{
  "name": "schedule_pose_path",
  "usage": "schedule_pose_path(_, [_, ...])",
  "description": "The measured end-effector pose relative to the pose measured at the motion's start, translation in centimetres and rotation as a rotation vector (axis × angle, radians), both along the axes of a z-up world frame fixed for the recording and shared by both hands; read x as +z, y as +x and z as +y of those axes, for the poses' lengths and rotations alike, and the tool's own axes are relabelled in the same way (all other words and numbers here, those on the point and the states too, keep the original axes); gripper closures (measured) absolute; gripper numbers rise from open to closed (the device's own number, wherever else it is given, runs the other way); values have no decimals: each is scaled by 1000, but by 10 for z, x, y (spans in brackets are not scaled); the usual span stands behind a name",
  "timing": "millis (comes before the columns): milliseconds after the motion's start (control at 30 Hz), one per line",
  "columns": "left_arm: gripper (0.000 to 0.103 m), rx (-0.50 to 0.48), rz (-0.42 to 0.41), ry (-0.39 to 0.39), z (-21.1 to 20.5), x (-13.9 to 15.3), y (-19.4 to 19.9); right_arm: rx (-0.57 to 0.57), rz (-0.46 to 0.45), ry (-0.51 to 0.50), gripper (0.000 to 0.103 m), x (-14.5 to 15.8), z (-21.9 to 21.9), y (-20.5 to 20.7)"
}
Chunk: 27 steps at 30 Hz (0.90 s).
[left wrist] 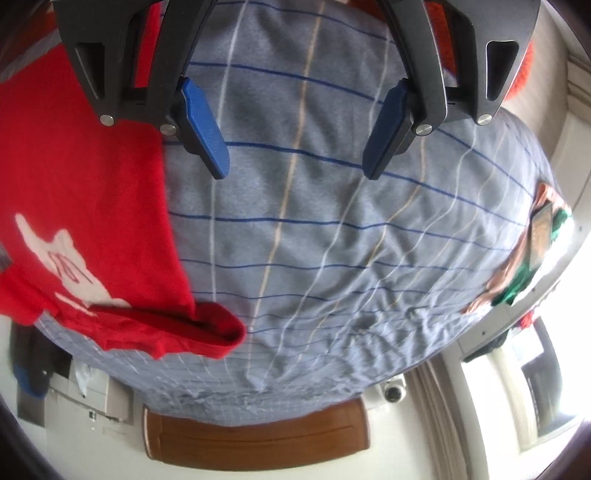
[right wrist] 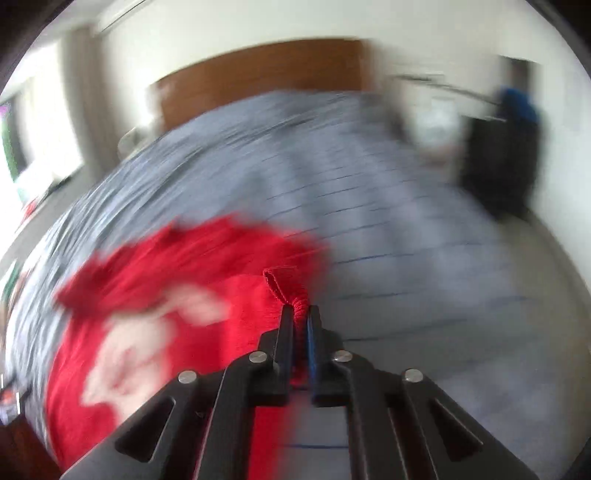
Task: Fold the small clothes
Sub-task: 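Grasp a sleeve cuff with the right gripper and pull it outward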
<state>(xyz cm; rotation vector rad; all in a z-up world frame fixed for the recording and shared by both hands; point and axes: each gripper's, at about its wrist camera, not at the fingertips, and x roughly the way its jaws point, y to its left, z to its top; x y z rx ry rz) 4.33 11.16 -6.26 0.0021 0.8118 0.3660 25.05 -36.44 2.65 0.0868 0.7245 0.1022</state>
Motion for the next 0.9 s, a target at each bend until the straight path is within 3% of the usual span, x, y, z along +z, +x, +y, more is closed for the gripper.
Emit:
schedule_pose_path(100, [26,-18,1,19,-8,-2,0,-225,14,22,97,13,-109,-10])
schedule_pose_path(233, [26,-27,33,41,-16,-10,4,-340,84,60,97,-4,-180,-28])
schedule_pose_path(400, [26,-30,55,82,-20,-15,5,-393,189,213,97,-59,-206,-49])
schedule_pose_path(600, [26,-13,78,64,-14,-19,5,-488,281,422,97,-117,-237,-66])
schedule_pose_path(767, [26,-17,84,75,-15,-20,5,-480,291,371,97,-117,-235,-64])
schedule_pose_path(833, [26,-20,84,71,-15,-20,4,-494,277,408,92,-119,-243,-69])
schedule_pose_path(900, [26,-21,85,69,-15,-20,3,-551,248,445,75,-117,-256,-83])
